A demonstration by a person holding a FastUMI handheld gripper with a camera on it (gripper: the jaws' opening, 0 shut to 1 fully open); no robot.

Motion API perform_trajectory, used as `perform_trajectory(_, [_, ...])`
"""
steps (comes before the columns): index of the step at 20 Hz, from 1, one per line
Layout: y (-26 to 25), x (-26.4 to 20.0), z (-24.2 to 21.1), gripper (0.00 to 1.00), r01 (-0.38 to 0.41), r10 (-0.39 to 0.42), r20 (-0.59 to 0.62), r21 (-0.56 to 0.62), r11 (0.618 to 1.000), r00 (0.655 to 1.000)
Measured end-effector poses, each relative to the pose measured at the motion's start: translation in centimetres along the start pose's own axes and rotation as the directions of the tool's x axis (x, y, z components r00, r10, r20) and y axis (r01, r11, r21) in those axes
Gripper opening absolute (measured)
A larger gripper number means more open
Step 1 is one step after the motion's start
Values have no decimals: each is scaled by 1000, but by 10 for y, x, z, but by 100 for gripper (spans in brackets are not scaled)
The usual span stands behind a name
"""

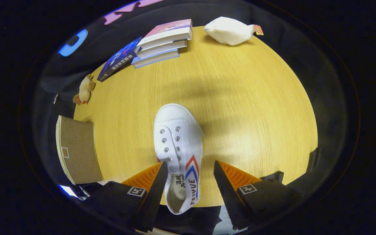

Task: Open the storage box then place both shoes into the box .Put the left shoe in first, then the right shoe, with the right side of both shoes facing outward in a uniform manner.

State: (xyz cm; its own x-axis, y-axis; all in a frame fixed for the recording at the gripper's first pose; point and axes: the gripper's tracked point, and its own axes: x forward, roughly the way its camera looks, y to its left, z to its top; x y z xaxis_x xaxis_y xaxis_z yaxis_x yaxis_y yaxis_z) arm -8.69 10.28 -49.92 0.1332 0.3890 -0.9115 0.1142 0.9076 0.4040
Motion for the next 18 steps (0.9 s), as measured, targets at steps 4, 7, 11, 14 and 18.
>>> perform_trajectory(4, [6, 20, -4, 80, -62, 62, -71, 8, 998, 996])
perform_trajectory(7, [-1, 27, -7, 54, -67, 69, -104, 23, 997, 992])
perform_trajectory(11, [0, 19, -2, 20, -81, 84, -73, 44, 996, 994])
perform_trajectory(14, [6, 6, -3, 18, -82, 85, -54, 54, 995, 995])
perform_trajectory(18, [36, -34, 8, 17, -114, 114, 2, 40, 993, 993])
